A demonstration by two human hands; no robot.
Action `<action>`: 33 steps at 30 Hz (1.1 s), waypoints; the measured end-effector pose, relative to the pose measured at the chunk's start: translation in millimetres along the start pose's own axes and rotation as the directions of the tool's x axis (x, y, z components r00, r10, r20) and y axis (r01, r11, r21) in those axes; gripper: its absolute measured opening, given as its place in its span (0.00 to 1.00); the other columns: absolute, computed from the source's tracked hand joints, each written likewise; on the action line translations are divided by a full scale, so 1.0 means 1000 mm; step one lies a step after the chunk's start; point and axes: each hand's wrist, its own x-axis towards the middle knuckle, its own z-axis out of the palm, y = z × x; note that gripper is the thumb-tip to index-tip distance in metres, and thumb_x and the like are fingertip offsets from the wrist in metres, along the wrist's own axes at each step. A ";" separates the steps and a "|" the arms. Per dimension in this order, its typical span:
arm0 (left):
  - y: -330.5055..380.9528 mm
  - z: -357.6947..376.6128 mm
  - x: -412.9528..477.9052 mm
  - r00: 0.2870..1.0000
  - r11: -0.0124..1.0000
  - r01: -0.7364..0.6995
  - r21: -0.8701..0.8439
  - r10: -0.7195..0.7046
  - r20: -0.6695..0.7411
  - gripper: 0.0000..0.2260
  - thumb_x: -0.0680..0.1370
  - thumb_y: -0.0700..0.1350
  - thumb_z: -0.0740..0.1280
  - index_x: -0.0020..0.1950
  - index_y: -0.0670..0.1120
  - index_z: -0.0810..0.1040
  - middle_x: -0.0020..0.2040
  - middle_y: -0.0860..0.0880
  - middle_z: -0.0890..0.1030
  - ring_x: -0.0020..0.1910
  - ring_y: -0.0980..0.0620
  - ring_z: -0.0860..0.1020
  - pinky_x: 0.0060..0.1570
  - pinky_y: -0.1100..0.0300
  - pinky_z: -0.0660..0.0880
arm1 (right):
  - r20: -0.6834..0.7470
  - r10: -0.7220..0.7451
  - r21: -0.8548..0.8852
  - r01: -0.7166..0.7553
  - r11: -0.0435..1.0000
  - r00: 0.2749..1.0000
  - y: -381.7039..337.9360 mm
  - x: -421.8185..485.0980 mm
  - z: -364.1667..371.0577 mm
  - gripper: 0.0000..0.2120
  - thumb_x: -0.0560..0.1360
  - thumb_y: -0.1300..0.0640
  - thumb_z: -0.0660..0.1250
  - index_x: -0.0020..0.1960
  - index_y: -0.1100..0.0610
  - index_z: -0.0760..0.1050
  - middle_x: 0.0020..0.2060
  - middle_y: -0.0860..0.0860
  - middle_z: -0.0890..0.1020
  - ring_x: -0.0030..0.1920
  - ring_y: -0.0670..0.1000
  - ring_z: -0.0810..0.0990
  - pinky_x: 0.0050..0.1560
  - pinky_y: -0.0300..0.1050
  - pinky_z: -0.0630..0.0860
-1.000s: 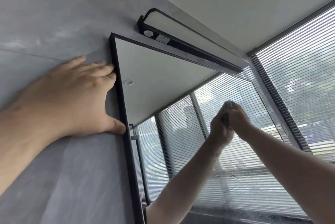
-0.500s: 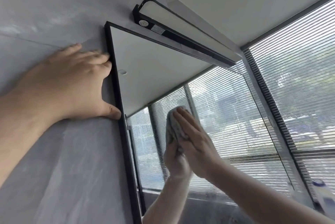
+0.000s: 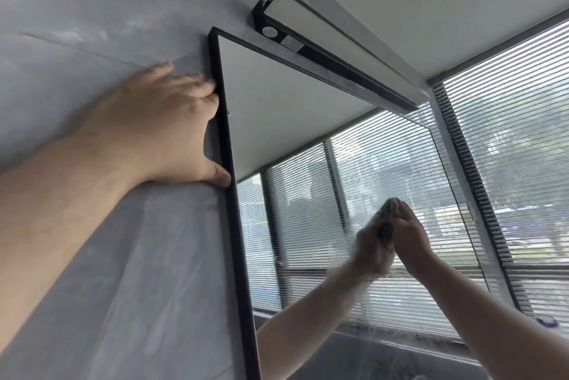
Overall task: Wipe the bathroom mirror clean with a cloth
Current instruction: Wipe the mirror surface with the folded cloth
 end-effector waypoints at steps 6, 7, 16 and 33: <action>0.030 -0.035 -0.008 0.985 0.936 -0.017 0.352 -0.046 0.168 0.60 0.55 0.82 0.48 0.75 0.43 0.68 0.77 0.46 0.65 0.77 0.49 0.62 0.76 0.49 0.54 | 0.054 -0.211 -0.073 0.214 0.974 0.976 -0.087 -0.085 0.032 0.21 0.82 0.63 0.61 0.74 0.55 0.69 0.72 0.40 0.66 0.76 0.42 0.61 0.78 0.45 0.57; 0.030 -0.044 -0.008 0.981 0.940 0.002 0.342 -0.067 0.179 0.59 0.56 0.82 0.49 0.76 0.43 0.67 0.78 0.47 0.64 0.77 0.50 0.61 0.76 0.49 0.53 | 0.087 -0.294 -0.123 0.303 0.945 0.952 -0.096 -0.098 0.038 0.22 0.82 0.63 0.61 0.75 0.54 0.68 0.73 0.41 0.64 0.77 0.41 0.59 0.79 0.46 0.56; 0.061 -0.029 -0.040 0.952 0.928 0.021 0.371 -0.132 0.275 0.54 0.67 0.78 0.55 0.80 0.42 0.45 0.81 0.44 0.44 0.80 0.47 0.42 0.77 0.47 0.39 | 0.281 -0.370 -0.332 0.451 0.829 0.886 -0.110 -0.126 0.040 0.35 0.75 0.36 0.49 0.79 0.48 0.59 0.78 0.39 0.55 0.78 0.38 0.50 0.77 0.40 0.51; 0.060 -0.029 -0.040 0.966 0.958 0.049 0.283 -0.118 0.231 0.54 0.65 0.77 0.59 0.80 0.43 0.52 0.81 0.46 0.50 0.80 0.50 0.46 0.78 0.48 0.42 | -0.051 -0.088 -0.048 0.085 0.995 0.995 -0.072 -0.094 0.021 0.08 0.77 0.50 0.64 0.49 0.50 0.82 0.40 0.46 0.83 0.44 0.48 0.81 0.47 0.50 0.77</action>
